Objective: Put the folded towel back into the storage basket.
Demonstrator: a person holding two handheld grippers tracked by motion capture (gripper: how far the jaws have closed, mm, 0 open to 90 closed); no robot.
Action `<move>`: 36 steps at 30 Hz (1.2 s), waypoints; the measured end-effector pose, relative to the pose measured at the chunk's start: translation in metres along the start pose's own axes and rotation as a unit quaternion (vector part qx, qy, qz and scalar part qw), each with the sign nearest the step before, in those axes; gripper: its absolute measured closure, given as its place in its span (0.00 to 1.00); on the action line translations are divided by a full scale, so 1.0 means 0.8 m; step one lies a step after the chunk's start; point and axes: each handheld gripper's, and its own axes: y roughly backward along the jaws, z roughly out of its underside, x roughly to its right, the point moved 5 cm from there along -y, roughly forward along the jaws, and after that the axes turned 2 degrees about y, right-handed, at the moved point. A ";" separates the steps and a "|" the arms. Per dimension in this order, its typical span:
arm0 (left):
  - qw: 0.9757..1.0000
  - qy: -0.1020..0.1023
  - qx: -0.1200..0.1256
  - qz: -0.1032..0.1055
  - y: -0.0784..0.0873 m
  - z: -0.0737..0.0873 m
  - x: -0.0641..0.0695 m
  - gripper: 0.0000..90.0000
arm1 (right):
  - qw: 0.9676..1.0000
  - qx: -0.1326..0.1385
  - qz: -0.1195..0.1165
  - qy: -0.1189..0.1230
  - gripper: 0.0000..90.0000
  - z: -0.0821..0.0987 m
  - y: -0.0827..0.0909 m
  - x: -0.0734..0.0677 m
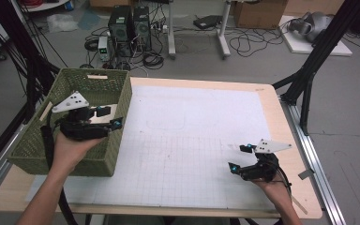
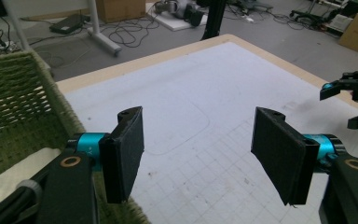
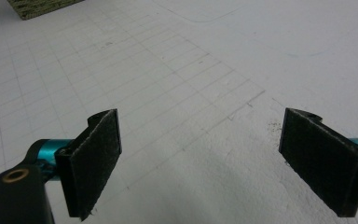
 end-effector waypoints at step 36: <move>0.999 -0.022 -0.008 0.032 -0.085 0.035 0.088 0.37 | 1.000 0.004 0.002 0.005 0.14 -0.002 0.001 0.000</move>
